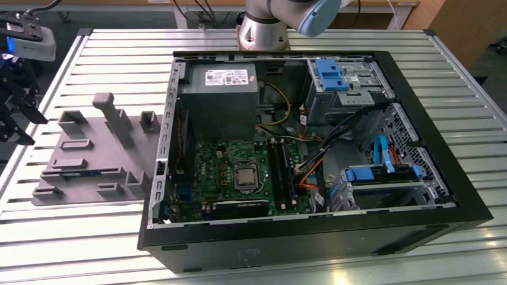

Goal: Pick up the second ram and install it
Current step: 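Pick up the second ram and move it above second insertion slot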

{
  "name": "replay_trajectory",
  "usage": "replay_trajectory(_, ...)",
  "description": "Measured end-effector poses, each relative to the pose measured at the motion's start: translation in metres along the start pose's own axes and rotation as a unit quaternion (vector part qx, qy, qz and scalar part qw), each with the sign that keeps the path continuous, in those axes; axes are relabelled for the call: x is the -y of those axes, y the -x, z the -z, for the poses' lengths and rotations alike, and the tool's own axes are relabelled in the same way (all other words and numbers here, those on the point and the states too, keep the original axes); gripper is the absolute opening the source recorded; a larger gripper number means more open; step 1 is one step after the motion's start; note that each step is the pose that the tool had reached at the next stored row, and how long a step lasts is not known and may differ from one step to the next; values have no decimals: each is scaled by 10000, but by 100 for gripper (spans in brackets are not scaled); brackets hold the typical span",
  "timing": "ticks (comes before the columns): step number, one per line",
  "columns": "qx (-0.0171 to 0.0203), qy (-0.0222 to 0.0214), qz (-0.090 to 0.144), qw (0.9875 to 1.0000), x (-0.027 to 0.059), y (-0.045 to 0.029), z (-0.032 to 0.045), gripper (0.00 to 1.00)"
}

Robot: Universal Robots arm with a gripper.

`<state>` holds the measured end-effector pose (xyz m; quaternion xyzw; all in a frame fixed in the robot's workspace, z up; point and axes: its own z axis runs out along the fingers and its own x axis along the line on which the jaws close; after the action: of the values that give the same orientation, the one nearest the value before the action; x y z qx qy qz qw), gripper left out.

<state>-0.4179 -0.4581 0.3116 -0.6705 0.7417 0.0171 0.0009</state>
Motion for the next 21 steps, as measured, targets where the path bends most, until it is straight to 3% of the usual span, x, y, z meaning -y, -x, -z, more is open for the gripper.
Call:
replay_trajectory(6,-4,4,175,9998,2,-6,-64,47)
replay_trajectory(18,-5,5,181,9998,7,-11,-281,47)
replay_trajectory(21,-5,5,181,9998,8,-11,-293,47)
